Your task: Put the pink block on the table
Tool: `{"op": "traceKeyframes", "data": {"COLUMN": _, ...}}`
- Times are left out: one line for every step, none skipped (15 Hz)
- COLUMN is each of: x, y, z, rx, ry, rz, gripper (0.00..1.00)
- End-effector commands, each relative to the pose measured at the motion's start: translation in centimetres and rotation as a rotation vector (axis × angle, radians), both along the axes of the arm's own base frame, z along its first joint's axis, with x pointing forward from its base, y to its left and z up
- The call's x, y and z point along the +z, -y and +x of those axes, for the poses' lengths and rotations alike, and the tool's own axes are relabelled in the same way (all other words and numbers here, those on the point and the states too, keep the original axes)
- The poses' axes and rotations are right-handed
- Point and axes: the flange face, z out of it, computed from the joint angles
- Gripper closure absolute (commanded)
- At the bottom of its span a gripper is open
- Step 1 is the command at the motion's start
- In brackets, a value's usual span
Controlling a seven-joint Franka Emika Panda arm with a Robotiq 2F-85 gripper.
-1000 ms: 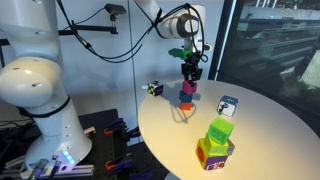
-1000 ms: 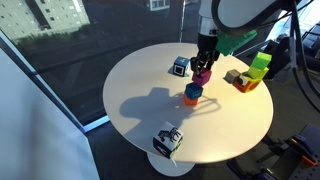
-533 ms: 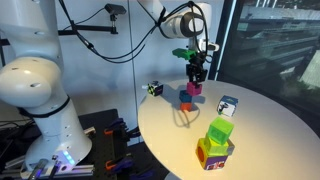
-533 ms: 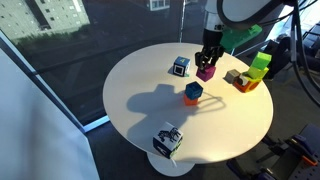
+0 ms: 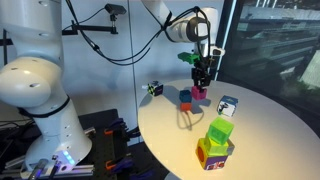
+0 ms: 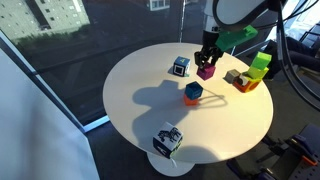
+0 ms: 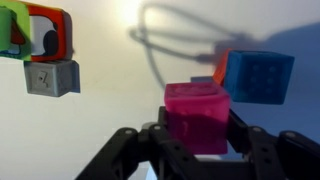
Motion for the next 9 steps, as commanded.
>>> {"op": "traceKeyframes", "data": {"x": -0.8, "y": 0.5, "z": 1.7, "rx": -0.071, "ry": 0.017, "rz": -0.006, "gripper": 0.69}}
{"op": "traceKeyframes", "data": {"x": -1.2, "y": 0.6, "z": 2.0, "rx": -0.085, "ry": 0.015, "rz": -0.005, "gripper": 0.69}}
{"op": "traceKeyframes", "data": {"x": -1.5, "y": 0.7, "z": 2.2, "rx": -0.098, "ry": 0.012, "rz": -0.005, "gripper": 0.69}}
{"op": "traceKeyframes", "data": {"x": -1.9, "y": 0.8, "z": 2.3, "rx": -0.110, "ry": 0.008, "rz": -0.008, "gripper": 0.69}}
{"op": "traceKeyframes", "data": {"x": -2.2, "y": 0.8, "z": 2.5, "rx": -0.119, "ry": 0.003, "rz": -0.008, "gripper": 0.69}}
{"op": "traceKeyframes", "data": {"x": -2.6, "y": 0.8, "z": 2.6, "rx": -0.128, "ry": -0.003, "rz": -0.008, "gripper": 0.69}}
{"op": "traceKeyframes", "data": {"x": -3.0, "y": 0.8, "z": 2.7, "rx": -0.135, "ry": -0.009, "rz": -0.007, "gripper": 0.69}}
{"op": "traceKeyframes", "data": {"x": -3.3, "y": 0.8, "z": 2.8, "rx": -0.142, "ry": -0.012, "rz": -0.007, "gripper": 0.69}}
{"op": "traceKeyframes", "data": {"x": -3.7, "y": 0.8, "z": 2.8, "rx": -0.148, "ry": -0.017, "rz": -0.006, "gripper": 0.69}}
